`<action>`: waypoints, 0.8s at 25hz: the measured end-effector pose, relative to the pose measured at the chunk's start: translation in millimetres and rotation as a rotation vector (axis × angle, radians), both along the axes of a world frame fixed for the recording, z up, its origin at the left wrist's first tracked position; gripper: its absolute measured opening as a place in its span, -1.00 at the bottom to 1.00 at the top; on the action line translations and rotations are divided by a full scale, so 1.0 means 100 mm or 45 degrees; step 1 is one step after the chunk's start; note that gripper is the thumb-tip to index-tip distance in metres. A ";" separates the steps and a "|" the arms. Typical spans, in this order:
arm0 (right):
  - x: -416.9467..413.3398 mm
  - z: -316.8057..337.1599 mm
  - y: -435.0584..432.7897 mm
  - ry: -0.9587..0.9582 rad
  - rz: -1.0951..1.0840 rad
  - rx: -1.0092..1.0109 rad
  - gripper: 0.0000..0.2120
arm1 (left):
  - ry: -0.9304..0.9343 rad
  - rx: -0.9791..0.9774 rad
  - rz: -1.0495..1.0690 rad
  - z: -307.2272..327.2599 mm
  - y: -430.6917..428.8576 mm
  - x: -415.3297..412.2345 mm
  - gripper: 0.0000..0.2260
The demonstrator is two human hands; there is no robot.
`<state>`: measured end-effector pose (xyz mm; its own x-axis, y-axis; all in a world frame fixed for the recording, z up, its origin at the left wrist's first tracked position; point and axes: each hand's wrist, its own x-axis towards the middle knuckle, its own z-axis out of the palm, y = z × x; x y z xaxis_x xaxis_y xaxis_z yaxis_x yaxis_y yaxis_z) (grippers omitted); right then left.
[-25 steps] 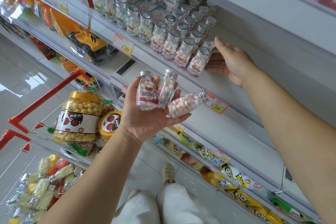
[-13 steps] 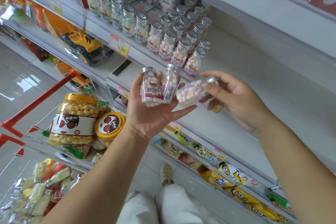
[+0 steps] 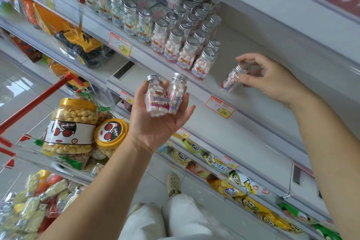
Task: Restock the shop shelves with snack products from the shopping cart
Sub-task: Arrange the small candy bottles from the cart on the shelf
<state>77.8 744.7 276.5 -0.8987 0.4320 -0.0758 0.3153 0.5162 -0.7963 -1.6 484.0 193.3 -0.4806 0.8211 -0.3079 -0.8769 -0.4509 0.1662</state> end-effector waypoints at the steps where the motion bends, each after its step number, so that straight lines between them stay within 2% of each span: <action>1: 0.00 -0.04 -0.05 0.064 -0.099 -0.027 -0.79 | 0.003 0.000 -0.002 0.00 0.00 0.00 -0.67; 4: -0.04 -0.14 -0.13 0.209 -0.336 -0.076 -0.88 | 0.003 0.003 -0.009 -0.01 0.02 0.02 -0.67; 8: -0.09 -0.10 -0.08 0.231 -0.269 -0.321 -0.86 | -0.011 -0.006 -0.022 -0.05 0.02 0.04 -0.65; 11: -0.08 -0.14 -0.08 0.200 -0.319 -0.330 -0.94 | -0.009 -0.008 -0.029 -0.05 0.04 0.03 -0.65; 13: -0.10 -0.17 -0.09 0.225 -0.397 -0.426 -0.96 | -0.008 -0.006 -0.022 -0.03 0.06 0.02 -0.64; 15: -0.21 -0.14 -0.09 0.244 -0.423 -0.513 -0.97 | -0.003 -0.005 -0.014 -0.02 0.07 0.00 -0.64; 20: -0.67 -0.05 -0.01 0.242 -0.442 -0.540 -0.91 | -0.003 -0.028 -0.008 -0.03 0.06 0.00 -0.63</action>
<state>11.2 743.9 272.0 -0.7246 0.6709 -0.1580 0.2404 0.0312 -0.9702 -1.9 489.6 190.0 -0.4746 0.8172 -0.3271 -0.8802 -0.4417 0.1738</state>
